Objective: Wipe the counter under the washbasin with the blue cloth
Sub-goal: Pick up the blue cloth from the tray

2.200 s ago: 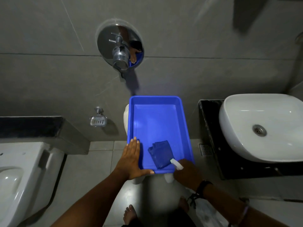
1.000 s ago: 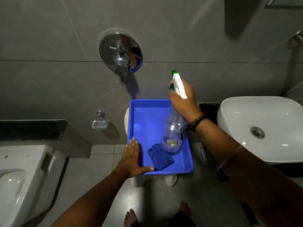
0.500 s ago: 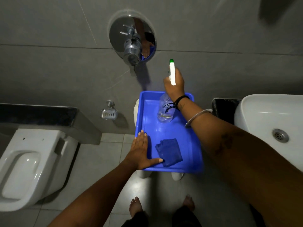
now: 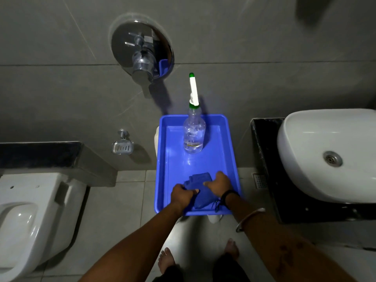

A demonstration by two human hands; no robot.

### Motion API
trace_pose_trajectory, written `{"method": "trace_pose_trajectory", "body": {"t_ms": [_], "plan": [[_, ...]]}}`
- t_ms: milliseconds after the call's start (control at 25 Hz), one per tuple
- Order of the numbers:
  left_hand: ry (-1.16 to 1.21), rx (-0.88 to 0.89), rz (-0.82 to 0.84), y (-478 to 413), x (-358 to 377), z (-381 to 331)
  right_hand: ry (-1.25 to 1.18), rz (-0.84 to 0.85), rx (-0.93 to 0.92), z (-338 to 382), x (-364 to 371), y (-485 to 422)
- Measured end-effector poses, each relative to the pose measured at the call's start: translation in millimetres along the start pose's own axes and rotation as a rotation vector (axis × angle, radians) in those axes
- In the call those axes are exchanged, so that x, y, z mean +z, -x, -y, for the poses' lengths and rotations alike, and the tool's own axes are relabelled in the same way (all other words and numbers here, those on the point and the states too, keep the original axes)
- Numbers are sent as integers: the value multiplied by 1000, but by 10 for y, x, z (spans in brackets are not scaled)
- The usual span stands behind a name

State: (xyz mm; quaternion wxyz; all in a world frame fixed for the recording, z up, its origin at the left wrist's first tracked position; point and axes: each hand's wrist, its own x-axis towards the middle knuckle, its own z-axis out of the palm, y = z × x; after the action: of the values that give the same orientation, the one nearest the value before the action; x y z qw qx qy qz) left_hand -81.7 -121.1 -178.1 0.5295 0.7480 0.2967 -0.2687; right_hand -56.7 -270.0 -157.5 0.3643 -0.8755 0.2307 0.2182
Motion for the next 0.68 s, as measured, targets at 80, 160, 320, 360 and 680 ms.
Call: {"method": "trace_pose_trajectory", "body": {"t_ms": [80,160,320,360,680], "plan": [[139,-88,5,-48,28,0,-86,45,58,-136,77,46],[226,-160,30,-64,31,-24,-161,95,95,-147,68,42],[323,-205,145,-45,-16,-121,-393,281,217,-94,-98,72],[345,-184,186,-19,-28,-163,-477,306,220,-84,-167,119],[641,-135,695,427,74,-498,-731,366,135,-275,-814,568]]}}
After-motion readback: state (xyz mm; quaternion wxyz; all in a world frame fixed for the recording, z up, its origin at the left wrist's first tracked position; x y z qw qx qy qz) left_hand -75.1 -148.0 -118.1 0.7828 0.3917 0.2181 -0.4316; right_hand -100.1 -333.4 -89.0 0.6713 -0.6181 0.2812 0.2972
